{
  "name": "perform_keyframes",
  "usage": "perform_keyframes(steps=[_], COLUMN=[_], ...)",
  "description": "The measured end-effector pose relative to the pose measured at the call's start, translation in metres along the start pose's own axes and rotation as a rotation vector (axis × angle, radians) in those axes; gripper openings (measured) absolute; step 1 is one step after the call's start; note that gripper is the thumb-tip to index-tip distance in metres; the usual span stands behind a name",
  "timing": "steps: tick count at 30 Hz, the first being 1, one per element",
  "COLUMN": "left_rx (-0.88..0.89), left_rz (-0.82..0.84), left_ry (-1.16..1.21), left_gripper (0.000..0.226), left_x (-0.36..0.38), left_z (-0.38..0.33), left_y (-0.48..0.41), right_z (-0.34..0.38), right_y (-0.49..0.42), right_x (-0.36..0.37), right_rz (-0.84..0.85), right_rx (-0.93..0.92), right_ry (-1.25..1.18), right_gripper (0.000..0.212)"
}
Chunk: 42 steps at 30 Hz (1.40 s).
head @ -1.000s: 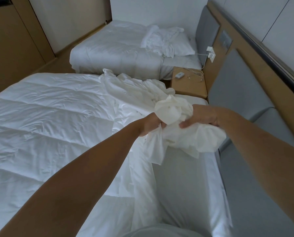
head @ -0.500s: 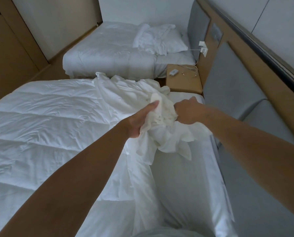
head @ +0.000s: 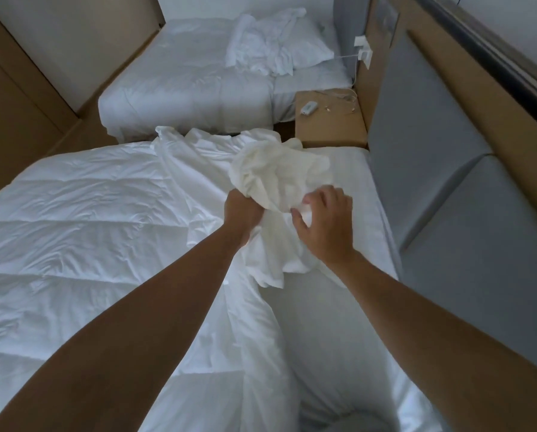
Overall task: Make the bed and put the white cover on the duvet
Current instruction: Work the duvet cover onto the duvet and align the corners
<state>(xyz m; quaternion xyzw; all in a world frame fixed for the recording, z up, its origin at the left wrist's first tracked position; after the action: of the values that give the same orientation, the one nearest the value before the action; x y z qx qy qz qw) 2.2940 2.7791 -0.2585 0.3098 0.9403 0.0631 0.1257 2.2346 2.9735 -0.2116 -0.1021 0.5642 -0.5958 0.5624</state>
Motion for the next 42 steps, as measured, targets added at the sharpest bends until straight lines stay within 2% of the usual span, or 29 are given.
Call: perform_keyframes(steps=[2,4,6,9,10,11,13,15,17,19,21,23,25,26,28,29,30,32,34,36,39,40,42], left_rx=[-0.006,-0.006,-0.008,-0.073,-0.083,-0.076,-0.063,-0.045,-0.006,0.015,0.034,0.064,0.086,0.104,0.160,0.166,0.164,0.169,0.204,0.230,0.284,0.296,0.279], left_rz=[-0.056,-0.089,-0.132,-0.211,-0.257,-0.300,-0.366,-0.381,-0.359,-0.361,-0.374,-0.356,-0.328,-0.312,-0.269,-0.263,-0.268,-0.305,-0.308,-0.284,-0.246,-0.230,-0.191], left_ry=[-0.026,-0.070,-0.120,-0.071,-0.056,-0.054,-0.010,0.049,0.027,0.020,0.029,0.016,0.015,0.007,-0.054,-0.070,-0.081,-0.126,-0.177,-0.268,-0.452,-0.513,-0.568], left_gripper=[0.012,0.022,0.025,0.026,0.025,0.024,0.021,0.018,0.024,0.028,0.030,0.035,0.039,0.039,0.034,0.033,0.033,0.030,0.023,0.017,0.009,0.004,0.010], left_x=[0.003,0.011,0.015,0.008,0.001,-0.008,-0.024,-0.033,-0.037,-0.047,-0.056,-0.055,-0.052,-0.050,-0.044,-0.041,-0.040,-0.038,-0.037,-0.037,-0.028,-0.022,-0.009], left_z=[0.014,0.030,0.047,0.079,0.088,0.092,0.101,0.108,0.114,0.116,0.109,0.098,0.090,0.085,0.077,0.077,0.080,0.085,0.089,0.096,0.103,0.103,0.105], left_y=[-0.009,-0.019,-0.032,-0.056,-0.063,-0.068,-0.076,-0.077,-0.075,-0.076,-0.078,-0.081,-0.084,-0.085,-0.086,-0.087,-0.088,-0.090,-0.093,-0.095,-0.094,-0.093,-0.090], right_z=[-0.029,-0.077,-0.120,-0.143,-0.137,-0.132,-0.120,-0.109,-0.117,-0.143,-0.170,-0.182,-0.178,-0.166,-0.134,-0.118,-0.100,-0.084,-0.093,-0.121,-0.171,-0.186,-0.214], right_y=[0.073,0.151,0.221,0.310,0.327,0.338,0.353,0.355,0.342,0.315,0.282,0.270,0.288,0.301,0.336,0.344,0.341,0.320,0.305,0.298,0.263,0.241,0.183], right_x=[0.034,0.085,0.121,0.153,0.163,0.176,0.203,0.228,0.245,0.255,0.249,0.235,0.238,0.242,0.258,0.270,0.276,0.284,0.286,0.279,0.244,0.225,0.185], right_rz=[0.226,0.545,0.666,0.479,0.401,0.354,0.306,0.231,0.134,0.068,0.016,-0.098,-0.134,-0.066,0.071,0.109,0.158,0.199,0.168,0.104,-0.084,-0.155,-0.246], right_rx=[0.121,0.538,1.082,2.024,2.229,2.355,2.491,2.545,2.463,2.338,2.272,2.300,2.351,2.387,2.581,2.647,2.655,2.533,2.430,2.383,2.214,2.159,1.994], right_ry=[-0.090,-0.184,-0.283,-0.602,-0.722,-0.837,-1.025,-1.215,-1.362,-1.475,-1.499,-1.467,-1.423,-1.412,-1.281,-1.316,-1.365,-1.504,-1.571,-1.399,-1.146,-1.067,-0.915], right_gripper=[0.013,0.008,0.014,0.011,0.012,0.018,0.033,0.033,0.012,0.024,0.027,0.026,0.013,0.019,0.041,0.044,0.046,0.046,0.038,0.038,0.051,0.045,0.037])
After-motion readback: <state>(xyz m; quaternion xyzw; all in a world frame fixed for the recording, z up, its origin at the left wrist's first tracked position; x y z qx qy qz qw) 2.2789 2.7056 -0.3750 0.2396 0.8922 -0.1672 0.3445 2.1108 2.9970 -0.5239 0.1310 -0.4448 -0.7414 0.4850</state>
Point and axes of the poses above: each hand's wrist, its own y-axis away from the middle knuckle, its own x-axis out of the palm, z = x × y, the point moved 9 cm from there along -y, towards the middle knuckle, and after that the axes turned 8 degrees about -z, right-handed, at the moved point
